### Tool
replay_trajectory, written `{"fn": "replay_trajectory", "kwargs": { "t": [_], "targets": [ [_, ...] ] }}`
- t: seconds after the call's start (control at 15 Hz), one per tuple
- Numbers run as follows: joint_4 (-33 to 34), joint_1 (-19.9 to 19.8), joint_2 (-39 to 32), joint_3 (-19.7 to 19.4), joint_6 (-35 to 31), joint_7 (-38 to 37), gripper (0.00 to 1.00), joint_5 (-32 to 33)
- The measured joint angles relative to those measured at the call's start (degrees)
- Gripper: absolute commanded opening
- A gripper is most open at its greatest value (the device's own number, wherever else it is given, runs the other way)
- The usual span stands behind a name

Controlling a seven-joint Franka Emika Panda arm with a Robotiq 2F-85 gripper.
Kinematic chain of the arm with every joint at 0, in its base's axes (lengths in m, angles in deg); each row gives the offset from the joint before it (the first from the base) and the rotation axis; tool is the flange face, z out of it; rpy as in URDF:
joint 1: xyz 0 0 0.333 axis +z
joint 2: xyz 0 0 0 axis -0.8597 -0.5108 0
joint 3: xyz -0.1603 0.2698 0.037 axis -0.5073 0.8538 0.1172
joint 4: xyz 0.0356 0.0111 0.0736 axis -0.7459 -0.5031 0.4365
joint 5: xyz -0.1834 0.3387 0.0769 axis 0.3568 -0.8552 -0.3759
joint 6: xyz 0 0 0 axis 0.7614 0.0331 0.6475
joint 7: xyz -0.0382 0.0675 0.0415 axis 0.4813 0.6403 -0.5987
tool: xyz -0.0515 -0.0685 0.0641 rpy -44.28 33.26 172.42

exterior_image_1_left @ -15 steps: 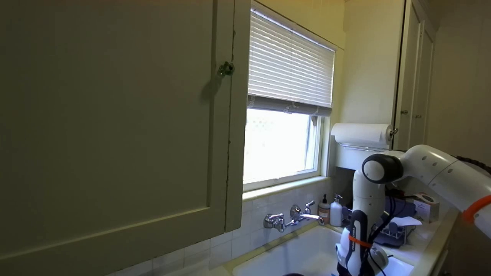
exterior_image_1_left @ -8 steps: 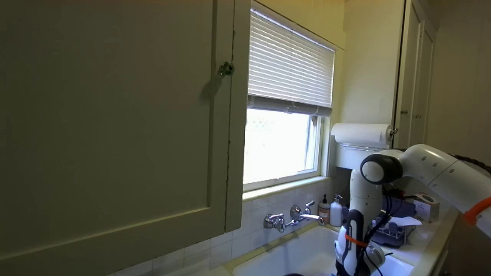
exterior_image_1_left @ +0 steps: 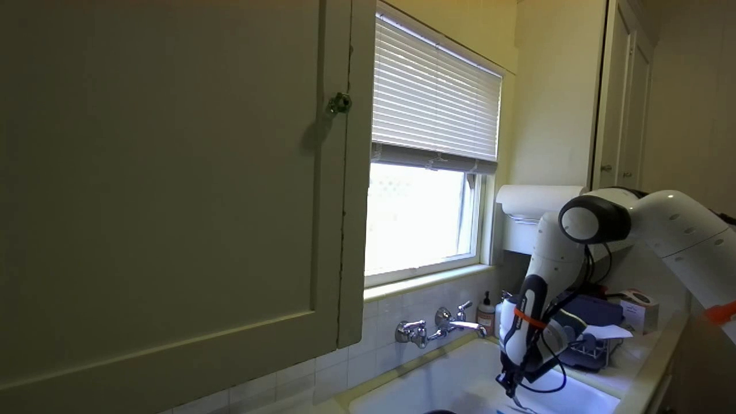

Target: Remove one fork from the sink

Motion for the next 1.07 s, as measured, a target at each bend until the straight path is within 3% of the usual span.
{"fn": "replay_trajectory", "kwargs": {
  "t": [0.27, 0.6, 0.8, 1.07],
  "targets": [
    [-1.56, 0.22, 9.04, -2.53, 9.01, -0.79, 0.01, 3.88],
    [-3.12, -2.27, 18.3, -2.32, 16.01, -3.59, 0.01, 11.05],
    [-4.16, -5.26, 23.83, -0.4, 16.55, -3.79, 0.01, 14.0],
    [-6.08, -11.22, 32.46, 5.29, 15.7, -3.67, 0.01, 13.47]
  ]
}}
